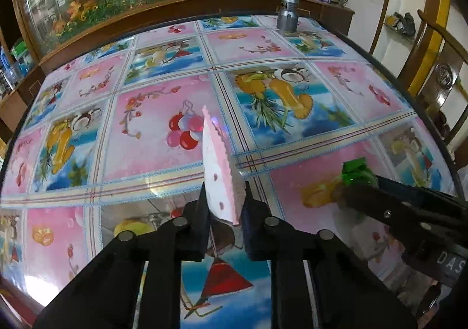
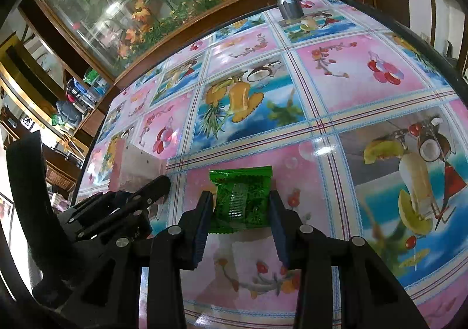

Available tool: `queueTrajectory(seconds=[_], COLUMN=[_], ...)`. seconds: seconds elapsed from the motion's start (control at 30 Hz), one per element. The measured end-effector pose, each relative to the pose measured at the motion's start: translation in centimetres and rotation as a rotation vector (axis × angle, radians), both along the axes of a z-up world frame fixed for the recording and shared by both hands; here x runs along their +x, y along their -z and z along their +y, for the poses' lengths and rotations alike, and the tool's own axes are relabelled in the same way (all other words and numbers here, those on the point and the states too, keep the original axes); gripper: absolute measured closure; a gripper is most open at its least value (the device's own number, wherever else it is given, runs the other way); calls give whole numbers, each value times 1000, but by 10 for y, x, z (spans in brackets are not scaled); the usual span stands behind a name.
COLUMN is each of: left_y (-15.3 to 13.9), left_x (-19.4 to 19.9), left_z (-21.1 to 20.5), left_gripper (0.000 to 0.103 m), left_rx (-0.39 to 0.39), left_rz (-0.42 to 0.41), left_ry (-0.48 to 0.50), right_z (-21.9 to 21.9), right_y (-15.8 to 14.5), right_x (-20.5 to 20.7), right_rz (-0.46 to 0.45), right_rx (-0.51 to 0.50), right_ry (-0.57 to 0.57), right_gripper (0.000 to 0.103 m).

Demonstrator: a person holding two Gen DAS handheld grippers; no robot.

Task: Organize snacks
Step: 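Grasp the pink-and-white candy packet with the left tool, then carry both packets over the red box and open both tools to drop them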

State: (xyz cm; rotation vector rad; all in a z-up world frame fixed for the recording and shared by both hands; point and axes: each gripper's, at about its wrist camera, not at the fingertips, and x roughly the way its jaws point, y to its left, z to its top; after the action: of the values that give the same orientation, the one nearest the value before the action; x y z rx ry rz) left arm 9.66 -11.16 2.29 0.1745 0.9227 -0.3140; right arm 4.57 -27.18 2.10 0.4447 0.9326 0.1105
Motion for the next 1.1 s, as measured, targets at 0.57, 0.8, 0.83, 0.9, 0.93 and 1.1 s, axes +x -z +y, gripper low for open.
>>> queueTrajectory(seconds=[0.57,0.8,0.83,0.9,0.93,1.1], left_y=[-68,-95,-98,-100,-101,-102], left_x=[-129,-205,-211,-223,-228,-247], left_z=[86,150,159,182,194,245], left_gripper=[90,89,89,89,89,89], left_rx=[-81,0,2,16,25,59], left_rz=[-145,-244,-253,-263,-268,-295], left_ry=[-113,-246,-265,-310,-334,-439], right_z=[13,50,59,94,116,223], right_y=[-3,-15,-18,-33,-39,-62], right_x=[0,-16,-21,-38,-49,-87], right_rz=[-44,-119,-131,-180,-203,-247], right_rx=[91,127,128,133,155,216], right_ry=[-101,-195,-214,-289,-338,-545], right_gripper=[64,64,64,64,64,64])
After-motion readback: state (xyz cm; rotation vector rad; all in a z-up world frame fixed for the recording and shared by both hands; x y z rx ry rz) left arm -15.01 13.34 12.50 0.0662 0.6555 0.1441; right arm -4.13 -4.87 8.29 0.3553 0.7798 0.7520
